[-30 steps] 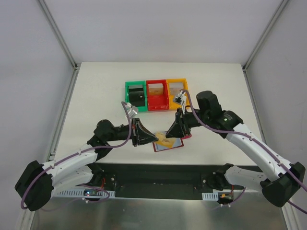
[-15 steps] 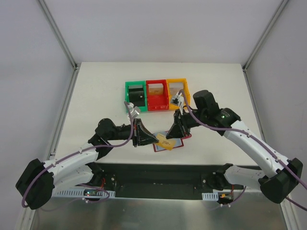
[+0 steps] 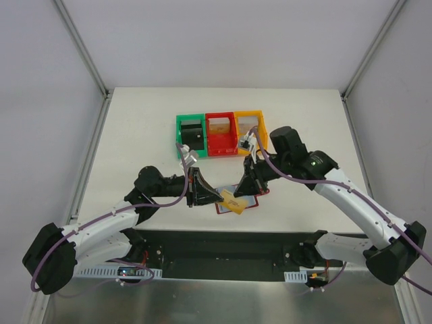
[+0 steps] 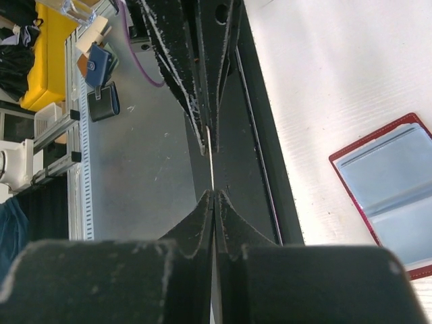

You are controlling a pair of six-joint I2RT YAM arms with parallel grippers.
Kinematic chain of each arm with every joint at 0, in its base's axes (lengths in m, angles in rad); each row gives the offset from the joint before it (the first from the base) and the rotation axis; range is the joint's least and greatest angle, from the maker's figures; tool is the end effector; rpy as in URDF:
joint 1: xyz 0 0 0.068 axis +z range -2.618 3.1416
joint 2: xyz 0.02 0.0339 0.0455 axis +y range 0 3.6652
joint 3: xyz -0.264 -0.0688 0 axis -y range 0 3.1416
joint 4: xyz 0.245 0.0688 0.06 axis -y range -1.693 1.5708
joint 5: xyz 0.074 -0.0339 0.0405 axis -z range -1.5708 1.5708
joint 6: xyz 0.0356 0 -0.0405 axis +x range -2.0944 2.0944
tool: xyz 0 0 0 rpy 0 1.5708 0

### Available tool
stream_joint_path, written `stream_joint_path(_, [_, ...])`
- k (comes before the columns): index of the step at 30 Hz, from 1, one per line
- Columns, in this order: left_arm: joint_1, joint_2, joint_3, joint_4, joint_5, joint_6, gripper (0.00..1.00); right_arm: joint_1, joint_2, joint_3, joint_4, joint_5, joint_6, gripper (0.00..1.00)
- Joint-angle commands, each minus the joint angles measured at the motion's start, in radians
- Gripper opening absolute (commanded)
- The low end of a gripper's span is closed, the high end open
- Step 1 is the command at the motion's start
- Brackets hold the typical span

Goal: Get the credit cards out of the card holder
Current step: Place the credit card in the storage box.

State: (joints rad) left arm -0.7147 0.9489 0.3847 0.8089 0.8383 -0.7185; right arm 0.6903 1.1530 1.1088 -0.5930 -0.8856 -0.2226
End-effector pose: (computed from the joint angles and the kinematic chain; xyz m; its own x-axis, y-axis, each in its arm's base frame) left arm 0.1339 -0.1512 0.2715 -0.5094 -0.1408 -0.8489 0.8605 -0.0802 -0.5030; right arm 0.1659 0.1727 0.3465 -0.2525 -0.3897 -0.8856 -0.9623 0.0058 0.2719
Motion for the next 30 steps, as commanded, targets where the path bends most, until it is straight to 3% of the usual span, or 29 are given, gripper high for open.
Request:
stream_joint_path(1, [-0.008, -0.010, 0.042, 0.032, 0.015, 0.014, 0.01, 0.025, -0.053, 0.036, -0.002, -0.050, -0.061, 0.01])
stream_joint_path(4, [-0.008, -0.013, 0.042, 0.029, 0.008, 0.016, 0.04, 0.023, -0.044, 0.043, -0.010, -0.053, -0.061, 0.01])
stream_joint_path(7, [-0.008, -0.010, 0.048, 0.027, 0.008, 0.016, 0.14, 0.029, -0.009, 0.062, -0.057, -0.055, -0.072, 0.01])
stream_joint_path(10, [-0.008, -0.012, 0.054, 0.015, 0.010, 0.017, 0.27, 0.044, -0.018, 0.054, -0.048, -0.027, -0.070, 0.01])
stream_joint_path(13, [-0.008, -0.021, 0.054, -0.010, -0.010, 0.021, 0.50, 0.046, -0.033, 0.046, -0.041, -0.035, -0.089, 0.01])
stream_joint_path(16, [-0.008, -0.035, 0.054, -0.034, -0.022, 0.027, 0.58, 0.043, -0.027, 0.052, -0.050, -0.020, -0.090, 0.01])
stream_joint_path(20, [-0.002, -0.094, 0.086, -0.169, -0.056, 0.080, 0.60, 0.029, -0.003, 0.080, -0.091, 0.052, -0.100, 0.00])
stream_joint_path(22, [0.011, -0.166, 0.106, -0.296, -0.125, 0.134, 0.60, 0.015, 0.011, 0.109, -0.109, 0.108, -0.112, 0.00])
stream_joint_path(25, [0.014, -0.339, 0.135, -0.514, -0.344, 0.211, 0.61, -0.020, 0.040, 0.164, -0.126, 0.252, -0.144, 0.00])
stream_joint_path(30, [0.014, -0.582, 0.132, -0.664, -0.586, 0.261, 0.69, -0.038, 0.207, 0.330, -0.163, 0.454, -0.213, 0.00])
